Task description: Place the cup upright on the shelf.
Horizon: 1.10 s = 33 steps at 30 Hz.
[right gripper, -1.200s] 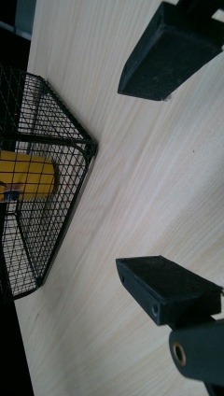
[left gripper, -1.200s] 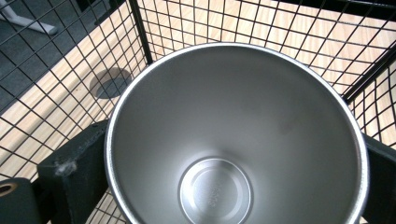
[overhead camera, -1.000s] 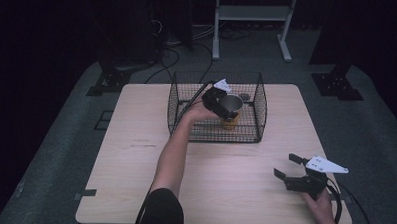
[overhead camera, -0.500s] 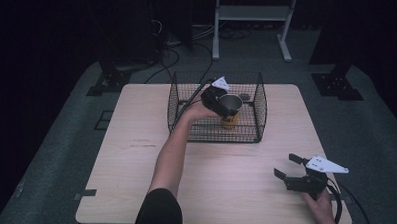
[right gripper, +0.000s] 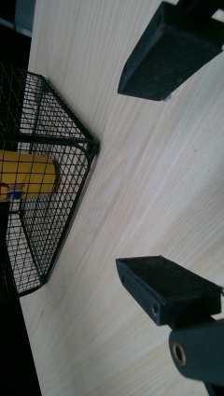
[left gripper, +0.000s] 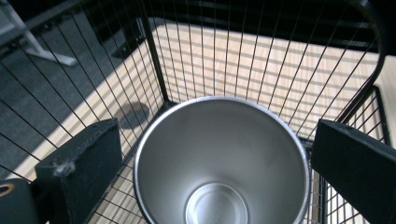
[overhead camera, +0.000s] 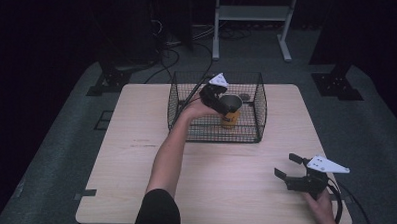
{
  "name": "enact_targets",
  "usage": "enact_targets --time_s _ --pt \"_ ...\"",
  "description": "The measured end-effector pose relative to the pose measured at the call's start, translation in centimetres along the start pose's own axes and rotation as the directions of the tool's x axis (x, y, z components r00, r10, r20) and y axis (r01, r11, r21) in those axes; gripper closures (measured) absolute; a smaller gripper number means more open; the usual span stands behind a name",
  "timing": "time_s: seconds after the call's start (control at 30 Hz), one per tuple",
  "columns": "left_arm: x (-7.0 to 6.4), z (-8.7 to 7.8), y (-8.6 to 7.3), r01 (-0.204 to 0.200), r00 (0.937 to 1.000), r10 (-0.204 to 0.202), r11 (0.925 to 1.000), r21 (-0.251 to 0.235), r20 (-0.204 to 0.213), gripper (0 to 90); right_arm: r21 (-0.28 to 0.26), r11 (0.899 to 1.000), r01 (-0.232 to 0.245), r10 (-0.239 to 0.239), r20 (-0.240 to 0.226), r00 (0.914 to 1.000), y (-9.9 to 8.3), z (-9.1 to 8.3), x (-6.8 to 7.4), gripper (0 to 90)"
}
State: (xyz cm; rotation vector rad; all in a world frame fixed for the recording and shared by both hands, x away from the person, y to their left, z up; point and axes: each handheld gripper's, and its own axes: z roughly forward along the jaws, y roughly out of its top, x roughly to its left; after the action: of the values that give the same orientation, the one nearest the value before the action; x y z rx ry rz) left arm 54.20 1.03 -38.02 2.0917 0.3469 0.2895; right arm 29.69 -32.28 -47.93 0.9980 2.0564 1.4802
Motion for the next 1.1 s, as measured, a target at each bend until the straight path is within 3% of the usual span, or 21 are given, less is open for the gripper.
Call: enact_targets --time_s 0.6,1.1 --pt "-1.0 -2.3 0.8 -0.015 0.9999 0.015 0.9971 -0.075 -0.001 1.8 0.002 1.0 0.005 -0.005 0.012 0.9999 0.0 0.0 0.1 13.0" --pt "-2.7 -5.0 0.4 -0.027 0.9996 0.027 0.9876 -0.155 -0.003 1.7 0.007 1.0 0.012 -0.012 0.021 0.9997 0.0 0.0 0.2 13.0"
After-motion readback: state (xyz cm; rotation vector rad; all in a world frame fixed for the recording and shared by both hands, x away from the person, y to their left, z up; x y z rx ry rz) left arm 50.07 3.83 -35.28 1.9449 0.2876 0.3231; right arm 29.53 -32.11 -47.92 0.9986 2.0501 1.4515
